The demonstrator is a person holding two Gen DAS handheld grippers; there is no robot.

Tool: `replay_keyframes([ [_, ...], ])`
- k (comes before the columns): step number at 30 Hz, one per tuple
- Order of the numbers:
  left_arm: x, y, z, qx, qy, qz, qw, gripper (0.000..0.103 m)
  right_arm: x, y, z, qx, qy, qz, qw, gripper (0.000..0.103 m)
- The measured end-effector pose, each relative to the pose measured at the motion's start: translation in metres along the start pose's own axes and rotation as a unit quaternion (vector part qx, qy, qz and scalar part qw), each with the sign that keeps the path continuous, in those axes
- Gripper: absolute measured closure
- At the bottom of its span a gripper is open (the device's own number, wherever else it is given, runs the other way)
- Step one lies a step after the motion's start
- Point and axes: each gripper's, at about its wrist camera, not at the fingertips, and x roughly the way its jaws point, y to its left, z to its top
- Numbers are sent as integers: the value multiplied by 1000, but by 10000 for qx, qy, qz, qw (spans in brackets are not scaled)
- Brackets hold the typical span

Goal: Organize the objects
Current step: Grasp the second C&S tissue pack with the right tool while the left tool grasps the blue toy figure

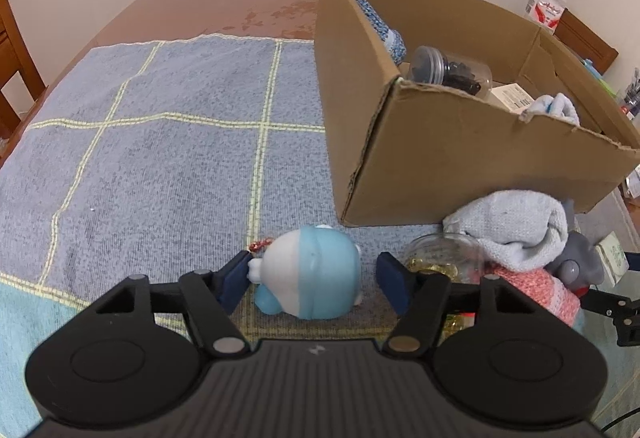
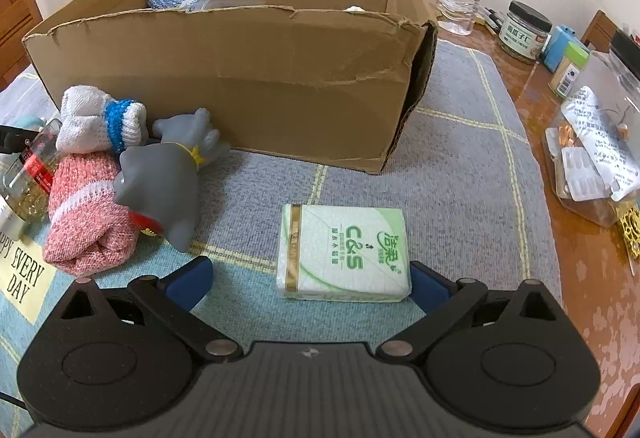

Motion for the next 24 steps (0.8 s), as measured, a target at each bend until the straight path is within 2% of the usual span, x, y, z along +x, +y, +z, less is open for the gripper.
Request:
replay_keyframes([
  [8,1,-1,2,41,51,-48,10000,42,-1,-10,7,150,4,-17,9999,16],
  [11,0,-2,2,63,79,-84,9999,48,-1,-11,10,133,27,-55,9999,24],
  [13,-1,-3,2,109,104,-109,9998,48,-2,-12,11,114,55,-45,9999,33],
  [24,-11,-5,4,244,292,-228,9990,49,-16,-20,20,325,254,185,9990,34],
])
